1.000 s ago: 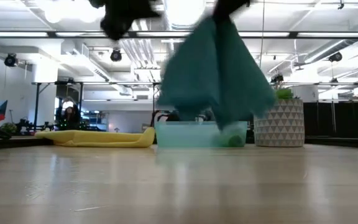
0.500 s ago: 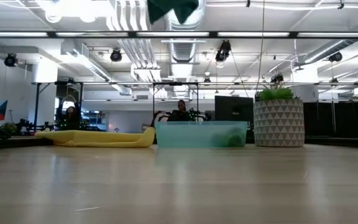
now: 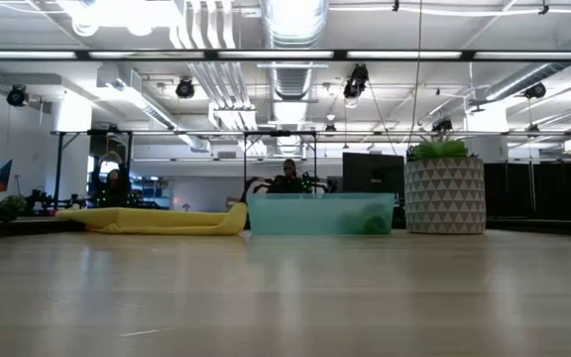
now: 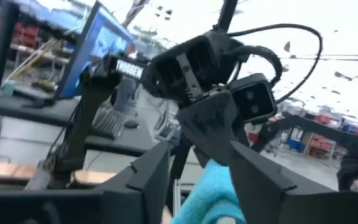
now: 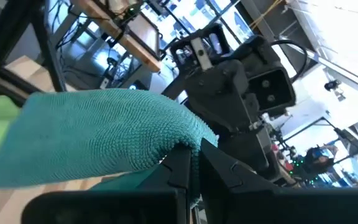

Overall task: Fold microfiber towels
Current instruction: Fold the blue microfiber cloth

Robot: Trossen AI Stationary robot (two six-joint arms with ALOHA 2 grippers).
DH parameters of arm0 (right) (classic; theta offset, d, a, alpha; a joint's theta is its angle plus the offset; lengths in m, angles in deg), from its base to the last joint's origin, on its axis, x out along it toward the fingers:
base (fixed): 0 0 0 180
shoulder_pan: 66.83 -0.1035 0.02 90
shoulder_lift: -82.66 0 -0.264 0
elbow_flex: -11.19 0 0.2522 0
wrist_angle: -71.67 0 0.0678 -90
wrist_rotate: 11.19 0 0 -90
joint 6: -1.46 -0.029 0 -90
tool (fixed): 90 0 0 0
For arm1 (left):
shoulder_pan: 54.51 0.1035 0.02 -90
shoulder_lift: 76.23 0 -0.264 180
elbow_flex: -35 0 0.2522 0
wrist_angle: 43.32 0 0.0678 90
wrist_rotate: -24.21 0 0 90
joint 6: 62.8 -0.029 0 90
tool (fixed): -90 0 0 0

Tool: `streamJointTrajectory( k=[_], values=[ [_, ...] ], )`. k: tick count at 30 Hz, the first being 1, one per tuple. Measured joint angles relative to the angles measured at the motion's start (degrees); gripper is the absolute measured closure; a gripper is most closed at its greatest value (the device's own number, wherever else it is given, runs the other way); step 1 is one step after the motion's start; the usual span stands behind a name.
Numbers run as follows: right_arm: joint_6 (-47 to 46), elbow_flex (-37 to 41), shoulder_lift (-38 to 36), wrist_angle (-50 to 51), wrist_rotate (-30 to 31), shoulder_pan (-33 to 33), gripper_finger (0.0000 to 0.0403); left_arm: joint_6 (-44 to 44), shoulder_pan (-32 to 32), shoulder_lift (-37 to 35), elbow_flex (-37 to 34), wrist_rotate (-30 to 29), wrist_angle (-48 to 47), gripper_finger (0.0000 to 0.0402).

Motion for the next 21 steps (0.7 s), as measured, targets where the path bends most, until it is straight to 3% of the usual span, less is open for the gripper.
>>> streamJointTrajectory(
  k=[4,11,16,21],
  values=[
    [0.0,-1.79,0.09,0.4,-0.32,0.0,0.0391,0.48,0.47,0.32,0.0,0.74,3.45,0.0179],
    [0.08,-2.99,0.13,0.32,-0.54,0.0,0.0391,8.46,0.92,3.05,0.0,9.09,8.81,0.0071],
    [0.43,-2.87,0.13,0.2,-1.85,0.0,0.0391,11.63,0.92,6.38,-0.02,12.12,11.82,0.0034],
    [0.44,-2.85,0.13,0.23,-1.88,0.07,0.0391,12.77,0.92,9.03,-0.02,12.86,11.86,0.0028]
  ],
)
